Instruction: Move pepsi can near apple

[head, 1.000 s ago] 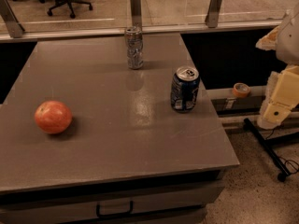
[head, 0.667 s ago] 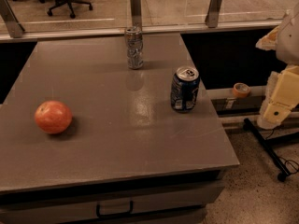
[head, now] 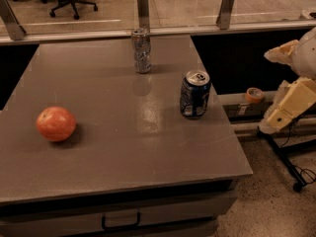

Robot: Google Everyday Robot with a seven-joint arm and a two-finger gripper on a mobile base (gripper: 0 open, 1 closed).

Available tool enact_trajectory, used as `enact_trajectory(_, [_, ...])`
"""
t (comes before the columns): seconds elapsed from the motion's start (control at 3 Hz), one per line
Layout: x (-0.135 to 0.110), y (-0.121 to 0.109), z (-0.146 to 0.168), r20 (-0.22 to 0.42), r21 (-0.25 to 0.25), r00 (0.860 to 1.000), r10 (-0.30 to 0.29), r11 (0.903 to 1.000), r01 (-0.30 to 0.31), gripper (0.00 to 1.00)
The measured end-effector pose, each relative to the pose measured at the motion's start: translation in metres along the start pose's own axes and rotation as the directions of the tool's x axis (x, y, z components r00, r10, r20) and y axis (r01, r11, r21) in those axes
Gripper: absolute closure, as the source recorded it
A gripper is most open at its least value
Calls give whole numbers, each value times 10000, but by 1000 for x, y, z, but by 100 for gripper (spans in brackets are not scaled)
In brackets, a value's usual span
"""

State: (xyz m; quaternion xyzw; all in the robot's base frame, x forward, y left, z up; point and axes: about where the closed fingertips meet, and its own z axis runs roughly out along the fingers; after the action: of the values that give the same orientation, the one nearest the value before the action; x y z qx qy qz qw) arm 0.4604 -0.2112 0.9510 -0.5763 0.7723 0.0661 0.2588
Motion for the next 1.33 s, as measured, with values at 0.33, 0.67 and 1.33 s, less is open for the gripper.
enact_trajectory(0.33, [-6,-15,33,2322,3,9722,306,9995,-316,0])
enact_trajectory(0.67, [-35,-20,58,4761,-338,8774,590,9982,-488,0])
enact_trajectory(1.33, [-83,-16,72,6692,-890,7364,991,9946,-529,0])
